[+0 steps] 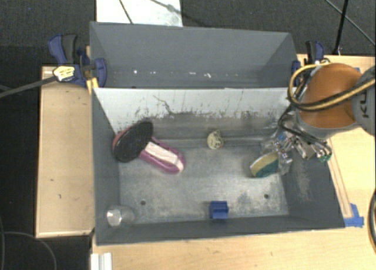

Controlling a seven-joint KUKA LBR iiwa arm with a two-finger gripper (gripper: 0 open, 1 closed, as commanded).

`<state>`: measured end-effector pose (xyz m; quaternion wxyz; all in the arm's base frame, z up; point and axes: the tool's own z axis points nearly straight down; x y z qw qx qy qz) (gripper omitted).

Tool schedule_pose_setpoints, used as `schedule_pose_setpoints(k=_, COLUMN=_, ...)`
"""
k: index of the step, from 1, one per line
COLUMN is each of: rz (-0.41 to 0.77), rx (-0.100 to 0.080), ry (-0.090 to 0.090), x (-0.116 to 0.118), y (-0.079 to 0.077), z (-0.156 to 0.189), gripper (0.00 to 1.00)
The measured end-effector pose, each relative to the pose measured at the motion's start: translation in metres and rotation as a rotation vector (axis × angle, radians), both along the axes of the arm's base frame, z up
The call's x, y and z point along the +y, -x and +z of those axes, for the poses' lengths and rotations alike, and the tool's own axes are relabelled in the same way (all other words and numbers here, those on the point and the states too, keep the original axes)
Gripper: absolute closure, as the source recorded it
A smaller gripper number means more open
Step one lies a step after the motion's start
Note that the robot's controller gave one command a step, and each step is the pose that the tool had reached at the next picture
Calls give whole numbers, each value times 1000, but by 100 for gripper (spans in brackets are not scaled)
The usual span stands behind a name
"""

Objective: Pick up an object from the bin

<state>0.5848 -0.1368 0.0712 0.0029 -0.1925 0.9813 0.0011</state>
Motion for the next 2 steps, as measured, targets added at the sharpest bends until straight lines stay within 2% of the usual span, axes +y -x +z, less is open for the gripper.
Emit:
schedule_pose_setpoints(k=1, rz=42, rx=-6, ry=5, x=18, y=-5, z=109, gripper=100)
schedule_pose_setpoints(k=2, rz=41, rx=-8, ry=6, x=4, y=-10, z=214, gripper=100)
